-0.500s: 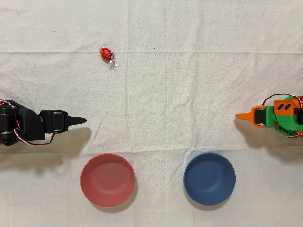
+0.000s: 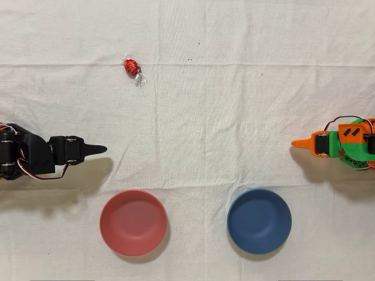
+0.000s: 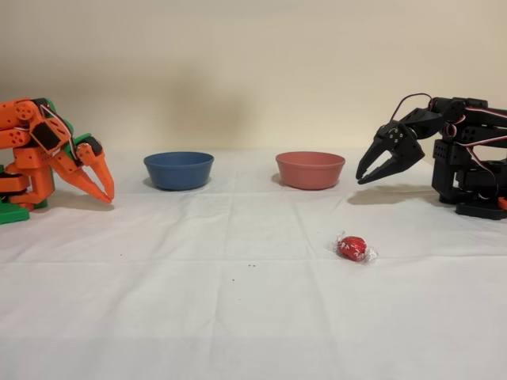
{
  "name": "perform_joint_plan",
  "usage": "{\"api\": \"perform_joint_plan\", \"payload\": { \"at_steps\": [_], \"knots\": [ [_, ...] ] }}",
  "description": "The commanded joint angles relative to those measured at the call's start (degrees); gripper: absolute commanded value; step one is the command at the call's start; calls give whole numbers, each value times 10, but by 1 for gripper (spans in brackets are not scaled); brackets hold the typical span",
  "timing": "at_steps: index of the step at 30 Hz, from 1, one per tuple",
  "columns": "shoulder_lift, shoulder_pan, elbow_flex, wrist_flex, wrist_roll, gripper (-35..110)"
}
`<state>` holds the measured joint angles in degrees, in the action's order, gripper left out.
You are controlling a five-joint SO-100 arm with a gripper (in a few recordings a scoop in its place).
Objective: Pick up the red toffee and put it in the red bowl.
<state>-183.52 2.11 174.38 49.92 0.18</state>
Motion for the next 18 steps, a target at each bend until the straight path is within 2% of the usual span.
{"api": "perform_joint_plan", "payload": {
  "at_steps": [1,18],
  "knots": [
    [-8,3,11,8,3,1],
    [-8,3,11,8,3,1]
  ]
}}
